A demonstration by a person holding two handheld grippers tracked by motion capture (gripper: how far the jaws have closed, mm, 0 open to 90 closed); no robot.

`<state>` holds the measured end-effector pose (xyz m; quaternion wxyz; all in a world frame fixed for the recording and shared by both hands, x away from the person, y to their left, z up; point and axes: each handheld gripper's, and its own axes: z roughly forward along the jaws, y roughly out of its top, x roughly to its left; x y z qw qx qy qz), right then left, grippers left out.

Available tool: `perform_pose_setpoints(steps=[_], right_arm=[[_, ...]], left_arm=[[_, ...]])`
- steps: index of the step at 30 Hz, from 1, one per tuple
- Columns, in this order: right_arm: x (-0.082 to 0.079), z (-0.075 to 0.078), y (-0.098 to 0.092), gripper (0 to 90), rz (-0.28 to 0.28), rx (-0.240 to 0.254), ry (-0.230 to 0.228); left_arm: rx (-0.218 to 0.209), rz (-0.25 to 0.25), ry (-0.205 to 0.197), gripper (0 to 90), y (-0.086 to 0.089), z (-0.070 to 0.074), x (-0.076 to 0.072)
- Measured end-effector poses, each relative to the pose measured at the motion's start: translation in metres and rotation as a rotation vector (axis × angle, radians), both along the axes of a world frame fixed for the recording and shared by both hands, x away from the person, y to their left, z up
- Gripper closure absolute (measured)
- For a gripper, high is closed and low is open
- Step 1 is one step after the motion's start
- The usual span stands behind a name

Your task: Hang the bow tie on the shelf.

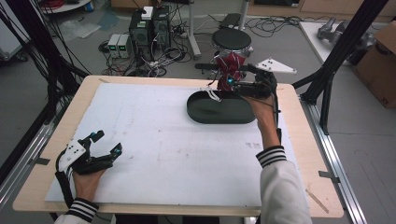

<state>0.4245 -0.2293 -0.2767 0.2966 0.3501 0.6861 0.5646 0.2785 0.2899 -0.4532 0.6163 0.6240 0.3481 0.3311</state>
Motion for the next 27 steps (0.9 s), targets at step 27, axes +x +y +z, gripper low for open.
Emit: perform_pose_setpoints(steps=[27], right_arm=[[-0.140, -0.101, -0.038, 9.5, -0.063, -0.005, -0.087]], left_arm=[[-0.013, -0.006, -0.002, 13.0, 0.001, 0.000, 0.000]])
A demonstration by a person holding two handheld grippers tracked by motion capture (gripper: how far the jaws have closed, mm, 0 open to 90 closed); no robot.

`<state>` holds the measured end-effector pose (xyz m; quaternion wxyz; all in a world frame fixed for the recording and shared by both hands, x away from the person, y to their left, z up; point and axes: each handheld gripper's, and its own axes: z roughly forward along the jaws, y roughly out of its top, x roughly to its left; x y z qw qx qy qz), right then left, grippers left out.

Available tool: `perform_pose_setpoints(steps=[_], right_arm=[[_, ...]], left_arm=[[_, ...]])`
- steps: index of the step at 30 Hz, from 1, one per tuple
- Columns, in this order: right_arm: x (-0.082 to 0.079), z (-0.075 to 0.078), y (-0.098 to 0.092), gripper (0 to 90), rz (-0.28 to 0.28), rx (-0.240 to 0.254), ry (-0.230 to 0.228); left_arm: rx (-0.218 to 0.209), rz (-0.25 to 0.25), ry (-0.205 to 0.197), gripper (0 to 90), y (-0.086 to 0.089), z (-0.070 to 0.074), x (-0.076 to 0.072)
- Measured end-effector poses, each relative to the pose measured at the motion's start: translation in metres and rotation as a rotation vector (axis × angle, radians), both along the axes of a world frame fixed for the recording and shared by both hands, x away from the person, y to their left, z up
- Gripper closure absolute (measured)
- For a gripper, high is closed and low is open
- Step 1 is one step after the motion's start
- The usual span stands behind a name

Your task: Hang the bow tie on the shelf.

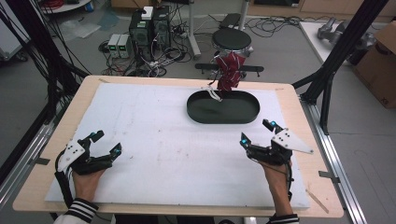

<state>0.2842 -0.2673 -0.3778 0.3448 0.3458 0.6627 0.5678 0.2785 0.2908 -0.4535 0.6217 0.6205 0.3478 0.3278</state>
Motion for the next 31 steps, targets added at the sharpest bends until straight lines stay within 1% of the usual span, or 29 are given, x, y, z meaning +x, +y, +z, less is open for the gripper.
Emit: perform_pose_setpoints(steps=[1, 2, 6, 8, 11, 12, 15, 17, 18, 19, 24, 31], right_arm=[[-0.003, -0.006, 0.001, 9.5, -0.002, 0.000, 0.005], [-0.004, -0.010, 0.001, 9.5, -0.003, 0.000, -0.003], [-0.010, -0.032, 0.002, 9.5, -0.014, 0.015, 0.008], [-0.011, -0.041, 0.002, 9.5, -0.032, 0.020, 0.002], [-0.011, -0.054, 0.003, 9.6, -0.039, 0.051, 0.017], [-0.011, -0.059, 0.003, 9.6, -0.043, 0.052, 0.014], [-0.010, -0.068, 0.007, 9.5, -0.046, 0.061, 0.035], [-0.009, -0.073, 0.010, 9.5, -0.043, 0.050, 0.037], [-0.009, -0.073, 0.011, 9.5, -0.046, 0.040, 0.032], [-0.010, -0.073, 0.012, 9.6, -0.046, 0.041, 0.023], [-0.009, -0.073, 0.012, 9.5, -0.039, 0.044, 0.029], [-0.010, -0.074, 0.011, 9.5, -0.040, 0.045, 0.020]], left_arm=[[0.001, 0.000, 0.001, 13.0, 0.000, 0.000, 0.000], [0.004, 0.000, 0.001, 13.0, 0.000, 0.000, 0.000], [0.004, 0.002, -0.003, 13.0, 0.000, 0.000, 0.000], [0.005, 0.002, -0.002, 13.0, -0.001, 0.000, 0.000], [0.006, 0.003, -0.002, 13.0, -0.001, 0.000, 0.000], [0.007, 0.003, -0.002, 13.0, -0.001, 0.000, 0.000], [0.007, 0.004, -0.004, 13.0, -0.001, 0.000, 0.000], [0.007, 0.004, -0.004, 12.9, 0.000, 0.000, 0.000], [0.006, 0.004, -0.005, 13.0, -0.001, 0.000, -0.001], [0.007, 0.004, -0.004, 13.0, -0.001, 0.000, 0.000], [0.006, 0.006, -0.006, 12.9, 0.000, 0.000, -0.001], [0.006, 0.008, -0.005, 13.0, 0.000, 0.000, -0.001]])
